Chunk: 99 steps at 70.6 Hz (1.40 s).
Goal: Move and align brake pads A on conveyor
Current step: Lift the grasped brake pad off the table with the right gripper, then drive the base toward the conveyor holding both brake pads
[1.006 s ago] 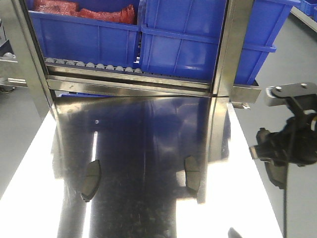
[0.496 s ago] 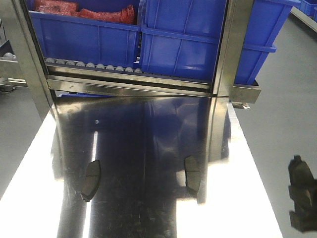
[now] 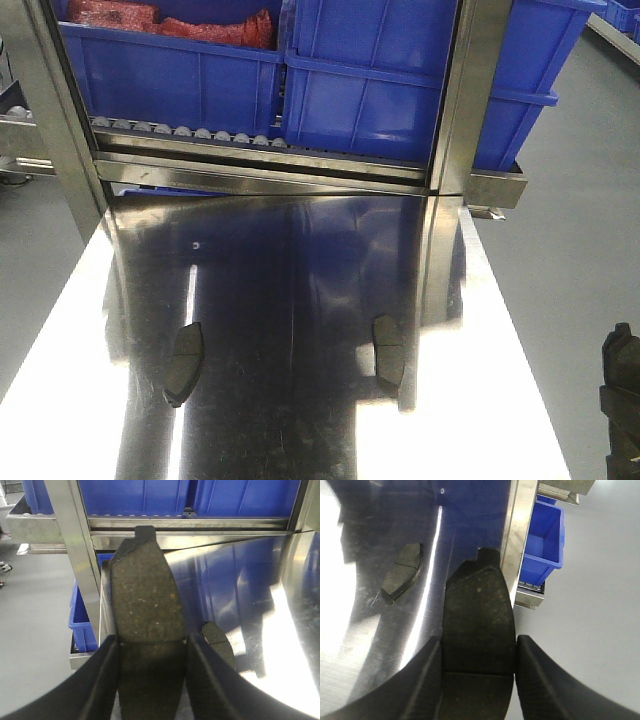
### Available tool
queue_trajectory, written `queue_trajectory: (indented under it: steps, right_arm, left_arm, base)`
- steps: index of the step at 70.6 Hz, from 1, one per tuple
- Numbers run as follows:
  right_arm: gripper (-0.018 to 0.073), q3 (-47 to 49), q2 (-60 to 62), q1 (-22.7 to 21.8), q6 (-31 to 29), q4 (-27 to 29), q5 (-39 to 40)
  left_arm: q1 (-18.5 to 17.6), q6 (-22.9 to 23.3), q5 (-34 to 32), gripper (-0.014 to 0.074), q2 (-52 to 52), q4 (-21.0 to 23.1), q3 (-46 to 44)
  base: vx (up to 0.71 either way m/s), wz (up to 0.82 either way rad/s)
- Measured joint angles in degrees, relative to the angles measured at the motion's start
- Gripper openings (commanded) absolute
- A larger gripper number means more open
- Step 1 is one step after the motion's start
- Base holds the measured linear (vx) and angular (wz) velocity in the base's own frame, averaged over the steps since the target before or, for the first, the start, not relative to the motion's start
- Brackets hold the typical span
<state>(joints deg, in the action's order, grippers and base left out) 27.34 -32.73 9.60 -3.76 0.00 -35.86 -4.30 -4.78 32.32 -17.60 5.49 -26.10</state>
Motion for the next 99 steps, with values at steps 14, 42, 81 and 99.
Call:
queue_trajectory:
  steps: [14,42,81,99]
  right_arm:
    - [0.0091,0.0,0.0,0.0,-0.1,0.0,0.0]
    - [0.0091,0.0,0.0,0.0,-0.1,0.0,0.0]
    - [0.0091,0.0,0.0,0.0,-0.1,0.0,0.0]
    - [0.0091,0.0,0.0,0.0,-0.1,0.0,-0.1]
  left_arm:
    - [0.0,0.0,0.0,0.0146,0.0,0.0,0.0]
    - [0.0,0.0,0.0,0.0146,0.0,0.0,0.0]
    - [0.0,0.0,0.0,0.0146,0.0,0.0,0.0]
    - [0.0,0.0,0.0,0.0146,0.0,0.2,0.0]
  base:
    - [0.00,0.00]
    - [0.00,0.00]
    - [-0.04,0.07]
    - [-0.15,0.26]
